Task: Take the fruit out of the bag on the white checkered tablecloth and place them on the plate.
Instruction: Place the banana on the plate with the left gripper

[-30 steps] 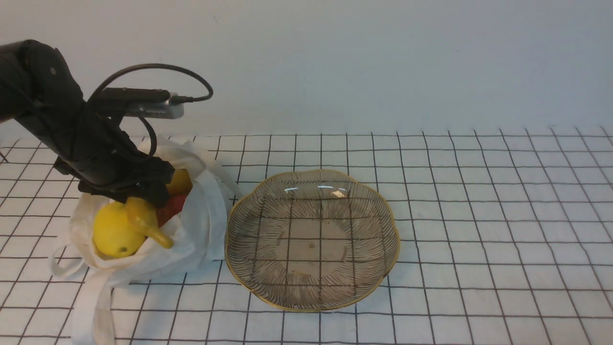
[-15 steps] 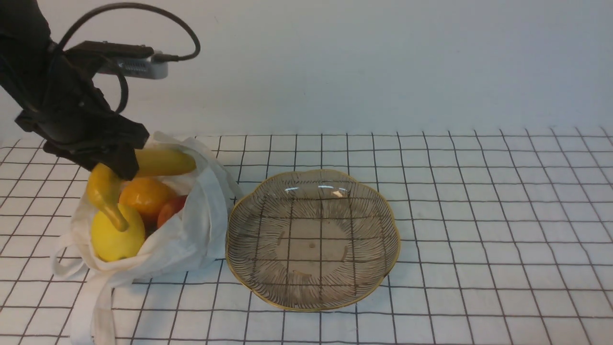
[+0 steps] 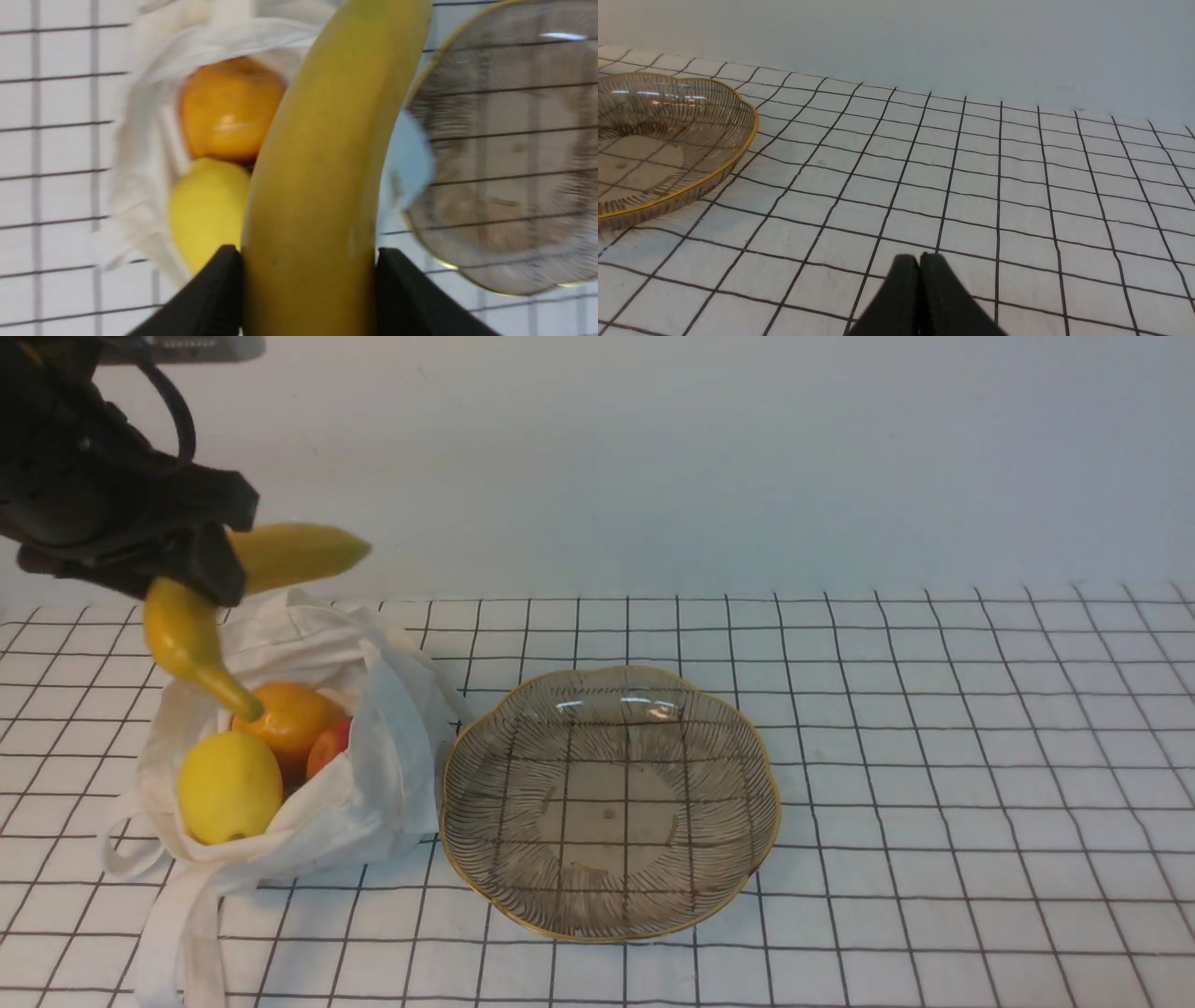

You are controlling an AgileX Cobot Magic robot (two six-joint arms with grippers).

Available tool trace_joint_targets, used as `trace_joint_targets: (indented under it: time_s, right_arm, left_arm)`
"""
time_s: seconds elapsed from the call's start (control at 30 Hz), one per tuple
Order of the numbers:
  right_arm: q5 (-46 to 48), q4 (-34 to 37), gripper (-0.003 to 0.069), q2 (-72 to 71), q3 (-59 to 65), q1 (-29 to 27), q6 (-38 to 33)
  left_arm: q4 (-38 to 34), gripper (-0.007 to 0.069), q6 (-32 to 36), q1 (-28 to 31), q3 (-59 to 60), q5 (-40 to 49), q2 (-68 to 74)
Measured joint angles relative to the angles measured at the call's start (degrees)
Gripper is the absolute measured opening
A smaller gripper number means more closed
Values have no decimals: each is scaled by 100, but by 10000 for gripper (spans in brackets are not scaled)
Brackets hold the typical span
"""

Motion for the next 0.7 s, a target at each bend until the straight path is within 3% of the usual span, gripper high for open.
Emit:
trace_joint_targets:
  time_s: [0.1, 0.37, 0.7]
  right_arm:
    - [0, 0, -14, 0, 0, 0, 0]
    - [0, 0, -14, 0, 0, 0, 0]
    - [0, 0, -14, 0, 0, 0, 0]
  left_arm:
    - [-329, 321, 0, -536, 0, 53, -126]
    - [-330, 321, 30, -1827, 0, -106, 605]
    - [-145, 321, -17, -2241, 0, -1440, 2176]
